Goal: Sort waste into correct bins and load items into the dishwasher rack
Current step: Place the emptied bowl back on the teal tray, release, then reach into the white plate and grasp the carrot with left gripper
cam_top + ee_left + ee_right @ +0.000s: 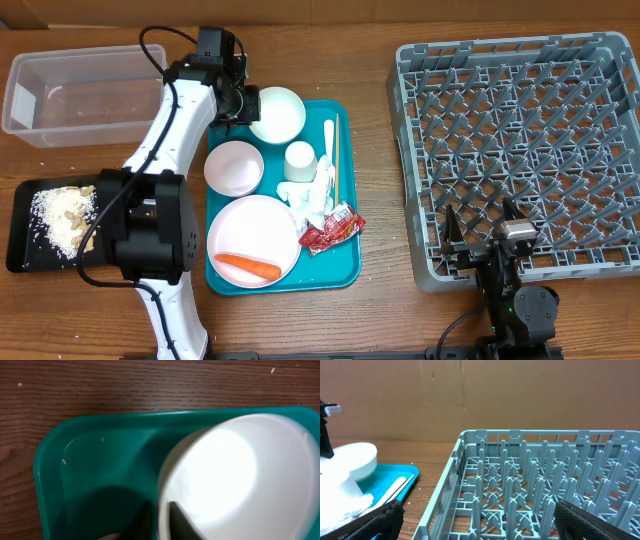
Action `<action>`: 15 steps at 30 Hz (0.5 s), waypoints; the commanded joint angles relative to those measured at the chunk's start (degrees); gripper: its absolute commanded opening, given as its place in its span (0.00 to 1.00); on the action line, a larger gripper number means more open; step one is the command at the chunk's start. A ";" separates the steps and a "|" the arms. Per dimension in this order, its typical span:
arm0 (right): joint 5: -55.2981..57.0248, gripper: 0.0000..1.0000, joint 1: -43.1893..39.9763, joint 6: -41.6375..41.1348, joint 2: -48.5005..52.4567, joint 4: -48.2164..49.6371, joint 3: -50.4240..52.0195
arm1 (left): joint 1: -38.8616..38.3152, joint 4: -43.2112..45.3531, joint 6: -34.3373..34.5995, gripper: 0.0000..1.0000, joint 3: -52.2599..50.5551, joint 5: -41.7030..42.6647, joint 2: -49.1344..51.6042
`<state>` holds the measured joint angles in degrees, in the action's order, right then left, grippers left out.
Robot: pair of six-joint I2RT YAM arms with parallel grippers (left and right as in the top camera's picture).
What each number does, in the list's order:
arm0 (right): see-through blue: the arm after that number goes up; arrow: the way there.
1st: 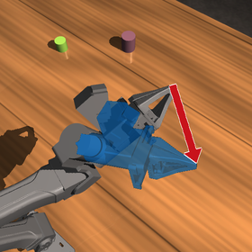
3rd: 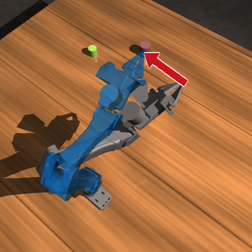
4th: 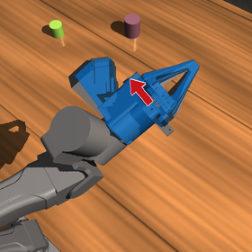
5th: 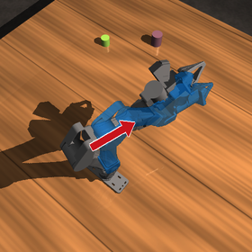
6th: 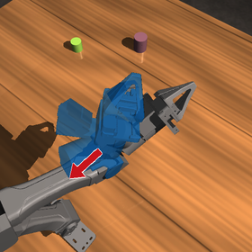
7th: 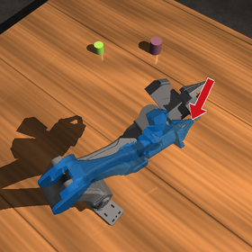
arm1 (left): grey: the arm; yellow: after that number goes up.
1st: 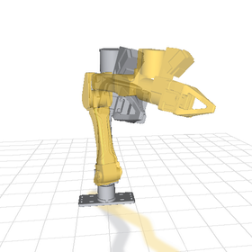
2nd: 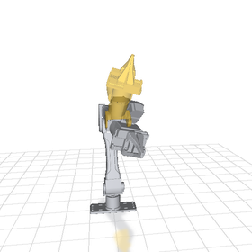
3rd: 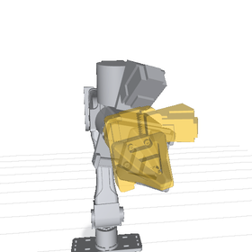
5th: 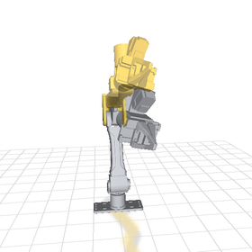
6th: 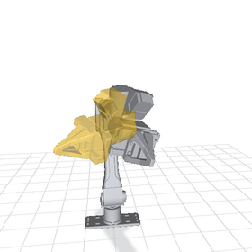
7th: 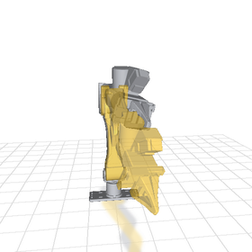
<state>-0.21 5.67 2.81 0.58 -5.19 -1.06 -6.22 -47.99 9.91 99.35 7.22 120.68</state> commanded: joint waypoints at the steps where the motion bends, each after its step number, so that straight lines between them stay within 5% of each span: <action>1: -0.35 1.00 -0.07 0.02 -0.42 0.35 0.59 | -0.15 0.17 0.59 0.26 0.02 -0.42 0.81; 12: -0.33 1.00 -0.07 0.02 -0.42 0.35 0.59 | -0.09 -4.44 0.42 0.21 4.63 -4.28 -2.78; 15: -0.35 1.00 -0.07 0.02 -0.42 0.35 0.59 | -0.09 -10.67 0.39 0.11 9.31 -4.90 -8.72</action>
<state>-0.21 5.65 2.81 0.58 -5.19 -1.06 -6.28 -55.51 10.33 103.18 3.81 119.74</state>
